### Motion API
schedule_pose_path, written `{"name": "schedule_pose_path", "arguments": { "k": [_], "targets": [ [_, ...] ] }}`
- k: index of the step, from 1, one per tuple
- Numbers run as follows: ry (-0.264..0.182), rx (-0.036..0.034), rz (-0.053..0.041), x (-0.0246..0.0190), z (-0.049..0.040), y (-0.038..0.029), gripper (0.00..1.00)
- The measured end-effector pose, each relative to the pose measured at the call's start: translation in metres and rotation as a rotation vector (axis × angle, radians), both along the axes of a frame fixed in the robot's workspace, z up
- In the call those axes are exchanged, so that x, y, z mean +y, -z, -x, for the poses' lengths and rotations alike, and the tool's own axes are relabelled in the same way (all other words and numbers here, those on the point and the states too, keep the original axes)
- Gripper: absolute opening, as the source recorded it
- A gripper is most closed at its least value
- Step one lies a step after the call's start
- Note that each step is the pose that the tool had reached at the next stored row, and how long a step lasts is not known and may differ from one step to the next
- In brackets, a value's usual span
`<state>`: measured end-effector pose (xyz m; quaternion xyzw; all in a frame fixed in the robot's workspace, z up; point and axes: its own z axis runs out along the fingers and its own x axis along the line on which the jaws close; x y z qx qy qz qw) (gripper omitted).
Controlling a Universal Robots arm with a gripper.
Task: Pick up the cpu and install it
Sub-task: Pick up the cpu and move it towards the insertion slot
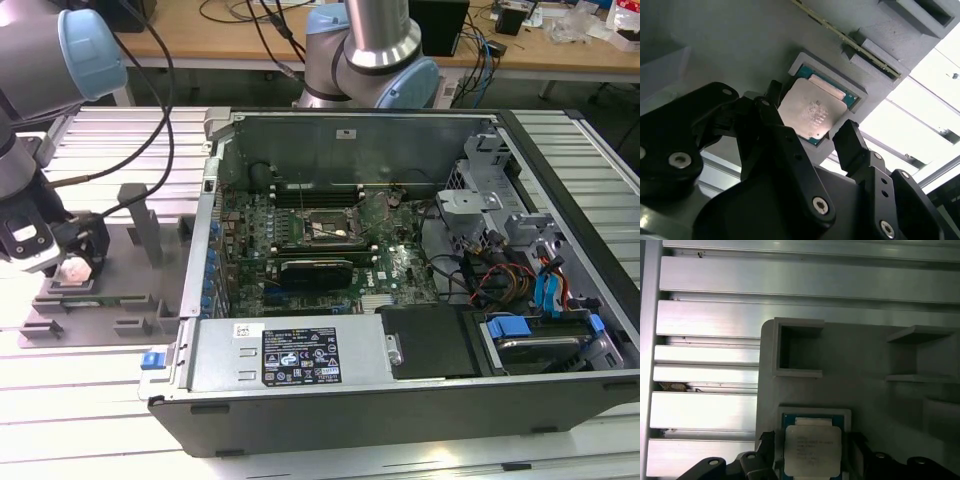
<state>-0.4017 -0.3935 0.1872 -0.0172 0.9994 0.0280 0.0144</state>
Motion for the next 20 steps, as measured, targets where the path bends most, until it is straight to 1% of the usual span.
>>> {"name": "schedule_pose_path", "arguments": {
  "k": [5,9,11,12,16,20],
  "targets": [
    [0.002,-0.0001,-0.0001,0.0,0.0,0.0026,0.69],
    [0.002,-0.0003,-0.0002,0.0001,-0.0001,-0.0002,0.69],
    [0.008,-0.0001,-0.0001,-0.0005,-0.0005,-0.0004,0.69],
    [0.008,0.0104,-0.001,-0.001,-0.0018,-0.0003,0.69],
    [0.008,0.0108,-0.0009,-0.001,-0.0018,0.0,0.69],
    [0.008,0.0107,-0.0011,-0.0015,-0.0019,0.0019,0.69]
  ]
}}
